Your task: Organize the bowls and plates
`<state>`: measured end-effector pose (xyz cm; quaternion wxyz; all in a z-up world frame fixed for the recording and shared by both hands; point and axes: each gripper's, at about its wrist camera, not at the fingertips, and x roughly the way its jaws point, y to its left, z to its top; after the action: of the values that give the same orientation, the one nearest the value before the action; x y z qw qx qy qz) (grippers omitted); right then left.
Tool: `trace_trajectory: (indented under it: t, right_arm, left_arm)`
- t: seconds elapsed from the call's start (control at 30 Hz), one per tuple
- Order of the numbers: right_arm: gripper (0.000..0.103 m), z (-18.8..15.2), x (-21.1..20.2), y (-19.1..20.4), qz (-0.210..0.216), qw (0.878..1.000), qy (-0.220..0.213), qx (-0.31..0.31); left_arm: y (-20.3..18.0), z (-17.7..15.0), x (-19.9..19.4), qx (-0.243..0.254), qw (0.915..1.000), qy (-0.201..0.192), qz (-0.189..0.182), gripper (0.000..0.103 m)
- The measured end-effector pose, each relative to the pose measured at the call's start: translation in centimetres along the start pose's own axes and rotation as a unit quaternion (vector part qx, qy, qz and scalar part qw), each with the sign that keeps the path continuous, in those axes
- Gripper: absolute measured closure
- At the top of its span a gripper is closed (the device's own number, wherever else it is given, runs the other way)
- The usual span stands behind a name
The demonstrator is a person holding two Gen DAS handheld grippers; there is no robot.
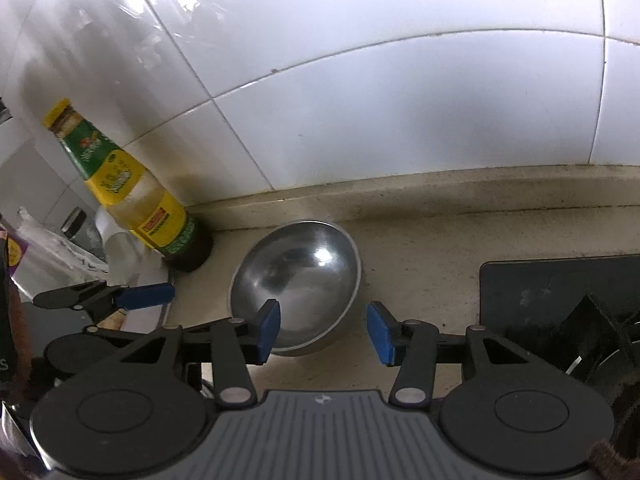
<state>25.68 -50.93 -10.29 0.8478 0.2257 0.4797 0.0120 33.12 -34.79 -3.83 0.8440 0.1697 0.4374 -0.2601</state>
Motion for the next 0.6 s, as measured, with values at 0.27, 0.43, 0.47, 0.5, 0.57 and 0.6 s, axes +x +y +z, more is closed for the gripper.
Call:
trace_trajectory:
  t: [0.27, 0.43, 0.47, 0.5, 0.57, 0.6]
  right_arm:
    - [0.056, 0.8, 1.4, -0.3, -0.005, 1.0, 0.009, -0.001]
    - [0.055, 1.2, 2.9, -1.0, -0.012, 1.0, 0.021, 0.002]
    - [0.055, 1.2, 3.2, -1.0, -0.014, 1.0, 0.024, 0.001]
    - [0.055, 1.2, 3.4, -1.1, -0.016, 1.0, 0.027, 0.0]
    - [0.055, 1.2, 3.9, -1.0, -0.02, 0.999, 0.031, -0.005]
    - [0.055, 1.3, 4.1, -1.0, -0.021, 0.999, 0.033, -0.006]
  left_arm:
    - [0.2, 1.1, 1.8, -0.004, 0.9998, 0.018, -0.004, 0.016]
    - [0.1, 1.5, 2.9, -0.004, 0.9996, 0.029, 0.0, 0.016]
    - [0.1, 1.5, 3.2, -0.002, 0.9995, 0.031, 0.001, 0.016]
    - [0.0, 1.5, 3.5, 0.001, 0.9994, 0.035, 0.001, 0.016]
    - [-0.2, 1.5, 3.9, 0.005, 0.9992, 0.039, 0.002, 0.016]
    - [-0.3, 1.6, 4.1, 0.008, 0.9991, 0.043, 0.002, 0.016]
